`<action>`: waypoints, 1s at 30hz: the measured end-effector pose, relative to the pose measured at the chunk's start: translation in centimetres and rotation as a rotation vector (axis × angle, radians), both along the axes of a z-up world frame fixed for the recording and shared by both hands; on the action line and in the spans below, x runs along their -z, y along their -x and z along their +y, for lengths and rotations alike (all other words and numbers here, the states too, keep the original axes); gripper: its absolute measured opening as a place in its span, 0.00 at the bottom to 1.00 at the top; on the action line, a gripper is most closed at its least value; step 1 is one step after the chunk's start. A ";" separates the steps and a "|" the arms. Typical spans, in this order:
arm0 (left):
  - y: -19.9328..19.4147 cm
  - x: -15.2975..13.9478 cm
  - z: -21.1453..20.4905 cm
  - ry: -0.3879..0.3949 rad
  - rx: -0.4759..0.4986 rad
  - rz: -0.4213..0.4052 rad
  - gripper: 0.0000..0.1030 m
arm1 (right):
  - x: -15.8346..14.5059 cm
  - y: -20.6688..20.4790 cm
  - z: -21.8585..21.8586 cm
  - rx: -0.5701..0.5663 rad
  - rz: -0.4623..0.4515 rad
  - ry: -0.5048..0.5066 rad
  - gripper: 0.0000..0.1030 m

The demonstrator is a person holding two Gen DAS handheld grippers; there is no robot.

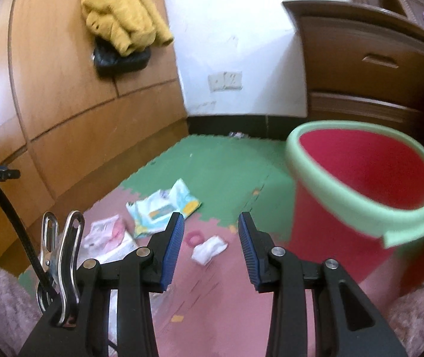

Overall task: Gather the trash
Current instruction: 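Move both tools back down to the trash on the mat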

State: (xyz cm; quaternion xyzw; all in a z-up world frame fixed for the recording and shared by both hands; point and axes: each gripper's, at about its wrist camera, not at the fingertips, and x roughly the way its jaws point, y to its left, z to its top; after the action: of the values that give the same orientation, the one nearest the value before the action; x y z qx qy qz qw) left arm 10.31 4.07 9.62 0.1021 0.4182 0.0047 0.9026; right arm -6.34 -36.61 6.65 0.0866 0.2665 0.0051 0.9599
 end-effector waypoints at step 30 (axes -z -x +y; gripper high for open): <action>0.7 19.2 -10.8 0.115 0.196 0.623 0.64 | 8.8 -2.7 8.7 -0.190 0.292 -0.001 0.38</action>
State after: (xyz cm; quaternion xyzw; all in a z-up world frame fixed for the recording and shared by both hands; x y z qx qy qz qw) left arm 9.64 -6.71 -9.59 0.0874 0.6619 -0.1374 0.7317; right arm -3.60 -27.94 -2.15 0.0615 0.4102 0.0835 0.9061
